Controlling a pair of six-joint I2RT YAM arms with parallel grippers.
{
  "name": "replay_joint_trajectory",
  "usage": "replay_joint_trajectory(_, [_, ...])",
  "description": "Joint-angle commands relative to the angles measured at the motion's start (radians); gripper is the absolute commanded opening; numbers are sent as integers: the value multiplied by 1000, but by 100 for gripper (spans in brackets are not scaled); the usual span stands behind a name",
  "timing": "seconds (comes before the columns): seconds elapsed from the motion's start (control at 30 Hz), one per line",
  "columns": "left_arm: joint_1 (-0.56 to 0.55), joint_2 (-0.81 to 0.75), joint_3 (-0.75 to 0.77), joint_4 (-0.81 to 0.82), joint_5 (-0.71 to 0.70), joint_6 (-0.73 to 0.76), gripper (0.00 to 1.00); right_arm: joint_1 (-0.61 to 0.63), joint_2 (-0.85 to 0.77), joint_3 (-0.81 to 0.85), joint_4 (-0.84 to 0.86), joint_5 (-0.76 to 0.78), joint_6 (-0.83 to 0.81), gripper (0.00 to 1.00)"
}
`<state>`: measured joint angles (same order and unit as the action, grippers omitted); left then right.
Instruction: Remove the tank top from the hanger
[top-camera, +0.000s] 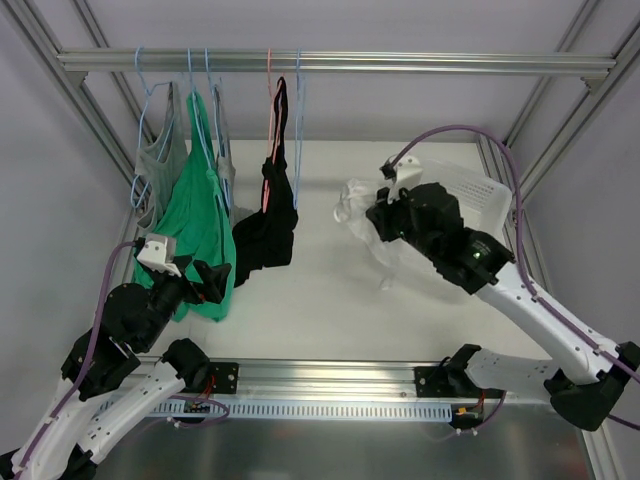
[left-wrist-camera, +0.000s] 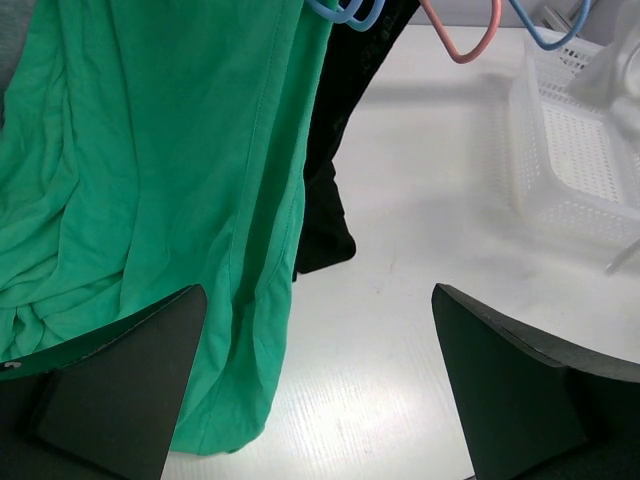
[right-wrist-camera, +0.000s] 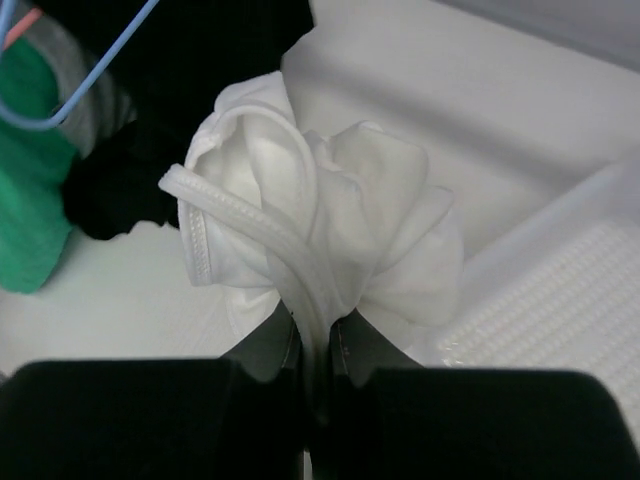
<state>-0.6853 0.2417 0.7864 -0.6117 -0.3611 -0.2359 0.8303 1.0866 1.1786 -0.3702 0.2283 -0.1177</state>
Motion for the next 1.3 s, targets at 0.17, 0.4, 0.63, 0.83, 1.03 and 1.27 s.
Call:
replay_joint_trajectory(0.17, [9, -18, -10, 20, -45, -11, 99, -386, 58, 191, -104, -44, -79, 0])
replay_joint_trajectory(0.4, [55, -39, -16, 17, -67, -11, 99, -595, 240, 156, 26, -123, -83, 0])
replay_joint_trajectory(0.63, [78, -18, -13, 18, -53, -14, 99, -677, 371, 81, 50, 17, 48, 67])
replay_joint_trajectory(0.83, [180, 36, 0, 12, -53, -49, 99, -672, 202, 67, -16, -23, 82, 99])
replay_joint_trajectory(1.03, [378, 90, 20, -5, -7, -111, 99, -643, -61, 64, -235, -101, 32, 99])
replay_joint_trajectory(1.27, [524, 162, 40, -20, 62, -95, 99, -631, -325, 36, -502, 14, -45, 100])
